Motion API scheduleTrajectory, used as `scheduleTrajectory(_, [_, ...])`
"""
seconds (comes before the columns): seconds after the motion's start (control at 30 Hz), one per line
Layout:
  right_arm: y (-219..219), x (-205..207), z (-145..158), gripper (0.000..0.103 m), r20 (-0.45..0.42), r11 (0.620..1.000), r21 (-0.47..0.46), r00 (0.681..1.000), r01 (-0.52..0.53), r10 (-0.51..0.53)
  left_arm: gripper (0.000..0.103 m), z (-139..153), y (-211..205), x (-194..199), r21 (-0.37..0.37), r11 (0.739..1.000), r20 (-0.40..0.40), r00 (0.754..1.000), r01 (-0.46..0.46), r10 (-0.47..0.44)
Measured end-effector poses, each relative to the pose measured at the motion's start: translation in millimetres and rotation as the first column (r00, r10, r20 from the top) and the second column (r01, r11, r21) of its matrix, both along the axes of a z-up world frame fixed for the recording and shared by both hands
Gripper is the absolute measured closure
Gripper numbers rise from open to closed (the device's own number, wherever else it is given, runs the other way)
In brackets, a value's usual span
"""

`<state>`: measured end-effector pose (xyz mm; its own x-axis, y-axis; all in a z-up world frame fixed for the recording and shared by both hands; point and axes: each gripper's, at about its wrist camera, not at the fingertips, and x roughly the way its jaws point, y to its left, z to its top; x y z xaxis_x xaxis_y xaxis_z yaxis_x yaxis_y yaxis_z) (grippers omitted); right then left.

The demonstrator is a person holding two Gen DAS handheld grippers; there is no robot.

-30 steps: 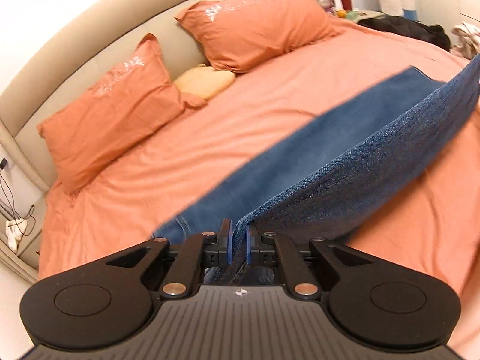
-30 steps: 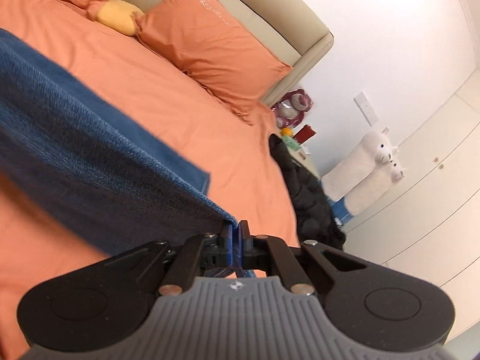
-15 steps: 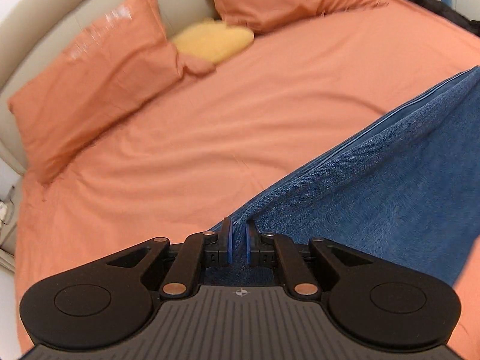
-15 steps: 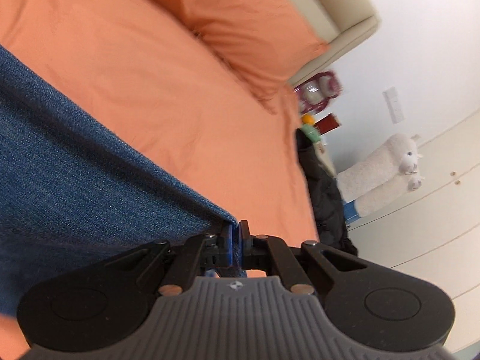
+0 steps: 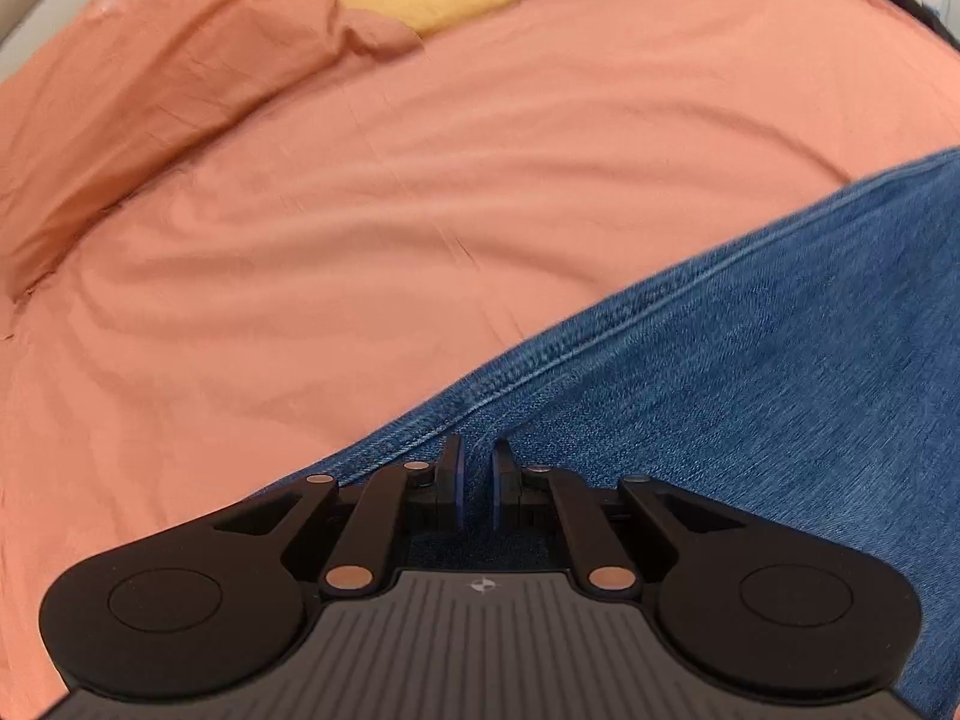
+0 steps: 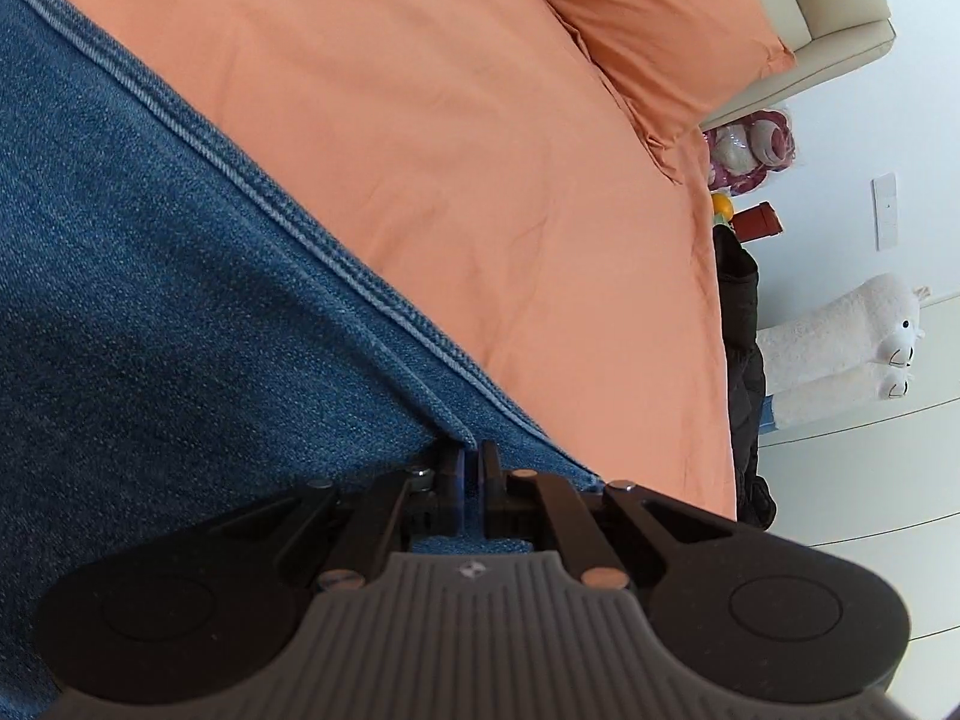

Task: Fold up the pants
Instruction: 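Lift both hems and fold the legs toward the waistband with both grippers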

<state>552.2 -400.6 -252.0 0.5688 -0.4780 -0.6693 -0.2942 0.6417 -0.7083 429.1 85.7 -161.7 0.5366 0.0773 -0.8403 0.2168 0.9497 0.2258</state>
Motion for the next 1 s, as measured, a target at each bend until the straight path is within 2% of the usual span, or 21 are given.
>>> scheduleTrajectory(0.1, [-6.2, -8.4, 25.9, 0.103, 0.068, 1.000, 0.012, 0.998, -0.003, 0.002, 0.095, 30.5, -4.8, -19.5, -0.025, 0.999, 0.094, 0.995, -0.022, 0.024])
scheduleTrajectory(0.17, [-9.0, -15.2, 46.3, 0.103, 0.092, 1.000, 0.020, 0.996, 0.002, -0.004, 0.095, 54.9, -7.0, -31.8, -0.015, 1.000, 0.148, 0.989, -0.018, 0.020])
scheduleTrajectory(0.27, [-8.6, -11.4, 63.4, 0.103, 0.103, 1.000, 0.020, 0.995, 0.004, -0.006, 0.095, 76.8, -8.9, -26.1, -0.010, 1.000, 0.171, 0.985, -0.022, 0.024])
scheduleTrajectory(0.37, [-1.4, 2.4, 63.2, 0.103, 0.117, 0.999, 0.026, 0.993, 0.029, -0.031, 0.095, 70.9, -11.2, -8.3, 0.020, 0.999, 0.143, 0.989, -0.039, 0.036])
scheduleTrajectory(0.5, [8.2, 18.7, 37.5, 0.103, 0.087, 0.999, -0.015, 0.995, 0.047, -0.045, 0.094, 44.5, -9.9, 9.5, 0.023, 0.999, 0.117, 0.992, -0.049, 0.046])
scheduleTrajectory(0.63, [7.0, 31.7, 13.3, 0.103, 0.018, 0.997, 0.005, 0.997, 0.080, -0.080, 0.093, 20.7, -5.4, 21.1, -0.003, 0.998, 0.076, 0.995, -0.062, 0.062])
scheduleTrajectory(0.67, [5.8, 33.1, 13.1, 0.103, 0.022, 0.996, 0.020, 0.996, 0.089, -0.090, 0.091, 16.4, -3.6, 22.9, -0.010, 0.998, 0.064, 0.996, -0.062, 0.063])
scheduleTrajectory(0.7, [2.5, 35.0, 16.5, 0.098, 0.030, 0.993, 0.050, 0.994, 0.104, -0.106, 0.086, 13.0, -1.6, 23.5, -0.019, 0.997, 0.051, 0.996, -0.070, 0.071])
scheduleTrajectory(0.73, [-2.3, 36.2, 21.9, 0.086, 0.036, 0.988, 0.090, 0.991, 0.129, -0.132, 0.081, 10.5, 0.2, 24.8, -0.028, 0.997, 0.042, 0.996, -0.077, 0.078])
scheduleTrajectory(0.77, [-8.8, 35.9, 29.0, 0.078, 0.042, 0.978, 0.137, 0.986, 0.157, -0.164, 0.068, 9.1, 1.8, 25.7, -0.040, 0.996, 0.038, 0.996, -0.075, 0.077])
scheduleTrajectory(0.8, [-17.6, 35.1, 37.8, 0.062, 0.044, 0.965, 0.189, 0.980, 0.184, -0.195, 0.058, 8.6, 2.0, 26.5, -0.042, 0.996, 0.041, 0.996, -0.077, 0.079])
scheduleTrajectory(0.83, [-28.8, 33.0, 46.9, 0.057, 0.046, 0.948, 0.243, 0.973, 0.207, -0.225, 0.039, 9.3, 1.7, 26.3, -0.038, 0.996, 0.050, 0.996, -0.077, 0.079])
scheduleTrajectory(0.87, [-40.6, 29.6, 55.7, 0.057, 0.040, 0.926, 0.295, 0.965, 0.236, -0.259, 0.034, 11.1, 0.9, 24.5, -0.037, 0.997, 0.065, 0.996, -0.067, 0.069])
scheduleTrajectory(0.93, [-67.3, 19.9, 70.9, 0.057, 0.029, 0.875, 0.376, 0.940, 0.304, -0.339, 0.034, 15.6, -1.6, 21.8, -0.038, 0.998, 0.072, 0.996, -0.050, 0.052])
scheduleTrajectory(1.0, [-94.9, 4.9, 82.9, 0.059, 0.011, 0.806, 0.455, 0.903, 0.379, -0.431, 0.034, 20.8, -3.6, 18.1, -0.040, 0.998, 0.078, 0.996, -0.047, 0.051])
